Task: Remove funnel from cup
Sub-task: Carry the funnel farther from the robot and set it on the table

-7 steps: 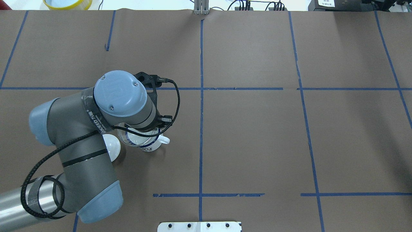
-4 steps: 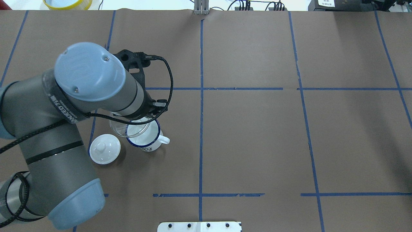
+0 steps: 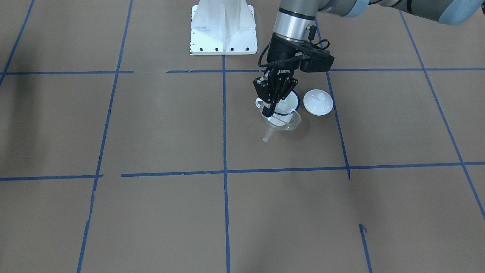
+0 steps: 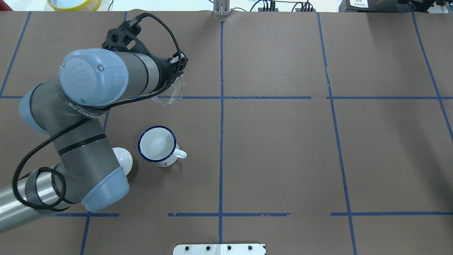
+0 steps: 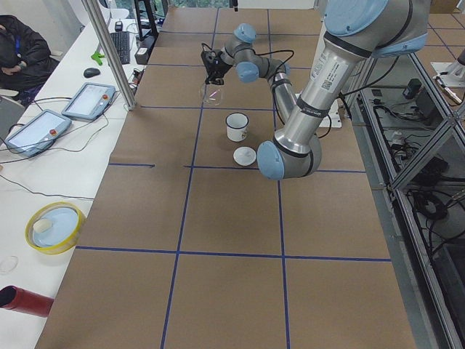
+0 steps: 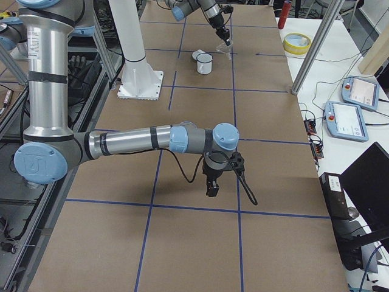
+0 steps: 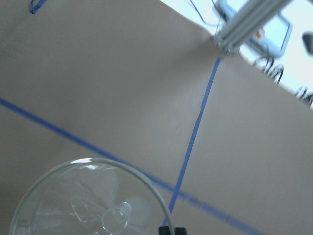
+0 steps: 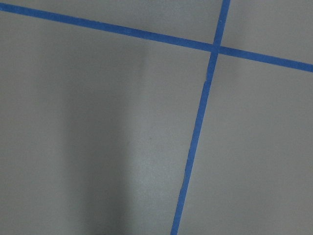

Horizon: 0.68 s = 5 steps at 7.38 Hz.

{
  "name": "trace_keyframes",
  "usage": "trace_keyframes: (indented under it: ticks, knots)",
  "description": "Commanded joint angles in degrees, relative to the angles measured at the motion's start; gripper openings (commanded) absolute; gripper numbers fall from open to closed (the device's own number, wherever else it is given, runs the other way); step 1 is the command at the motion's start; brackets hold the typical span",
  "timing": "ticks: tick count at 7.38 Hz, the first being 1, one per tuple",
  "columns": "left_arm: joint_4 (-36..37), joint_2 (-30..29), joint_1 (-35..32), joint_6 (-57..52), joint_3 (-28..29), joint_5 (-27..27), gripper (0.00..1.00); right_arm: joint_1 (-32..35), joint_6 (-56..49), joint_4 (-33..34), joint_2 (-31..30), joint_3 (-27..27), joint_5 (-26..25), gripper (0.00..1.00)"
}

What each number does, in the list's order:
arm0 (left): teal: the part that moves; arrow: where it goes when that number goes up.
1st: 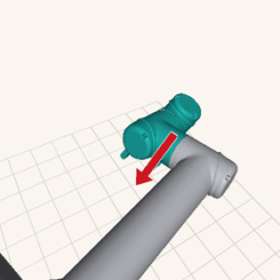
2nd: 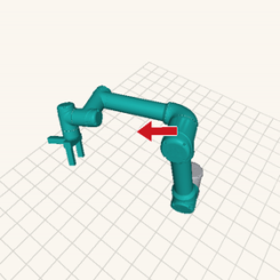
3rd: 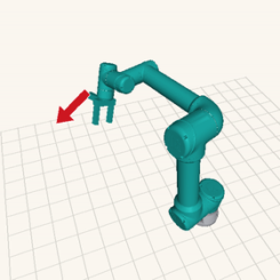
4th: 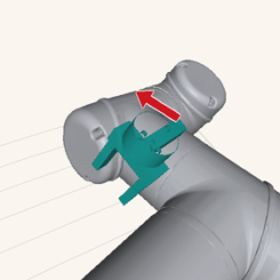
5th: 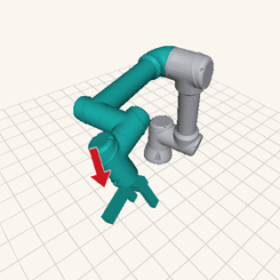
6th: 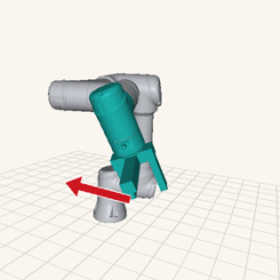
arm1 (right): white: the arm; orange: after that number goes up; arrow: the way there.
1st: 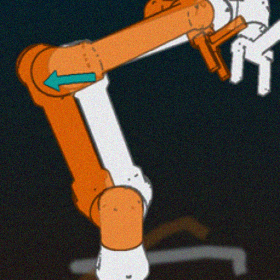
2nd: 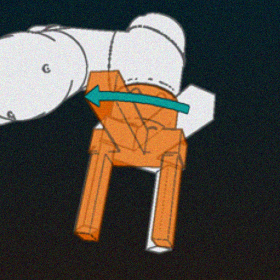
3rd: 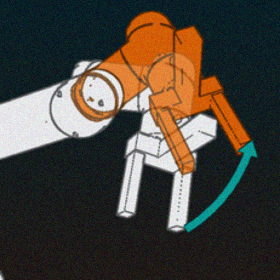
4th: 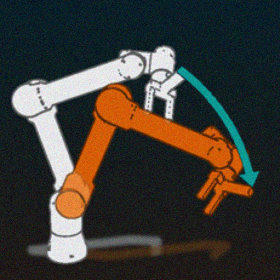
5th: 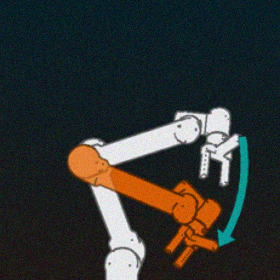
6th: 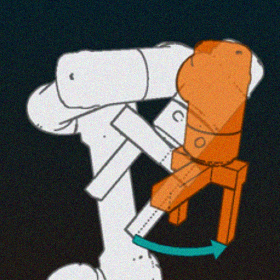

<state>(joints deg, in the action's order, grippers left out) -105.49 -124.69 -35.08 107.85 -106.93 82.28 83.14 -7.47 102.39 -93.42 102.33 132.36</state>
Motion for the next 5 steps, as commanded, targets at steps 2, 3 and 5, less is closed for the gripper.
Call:
trace_keyframes:
  ticks: [2,3,5]
  knots:
    - [-20.1,-0.9,-2.2,25.0,21.5,-16.3,0.0,0.0,0.0,0.0,0.0,0.1,0.0,1.0]
    - [-25.0,-1.9,-2.5,26.1,27.9,-19.9,0.0,0.0,0.0,0.0,0.0,0.1,0.0,1.0]
    - [-27.3,-6.1,-2.5,26.0,37.3,-20.1,0.0,0.0,0.1,0.0,0.0,0.1,0.0,1.0]
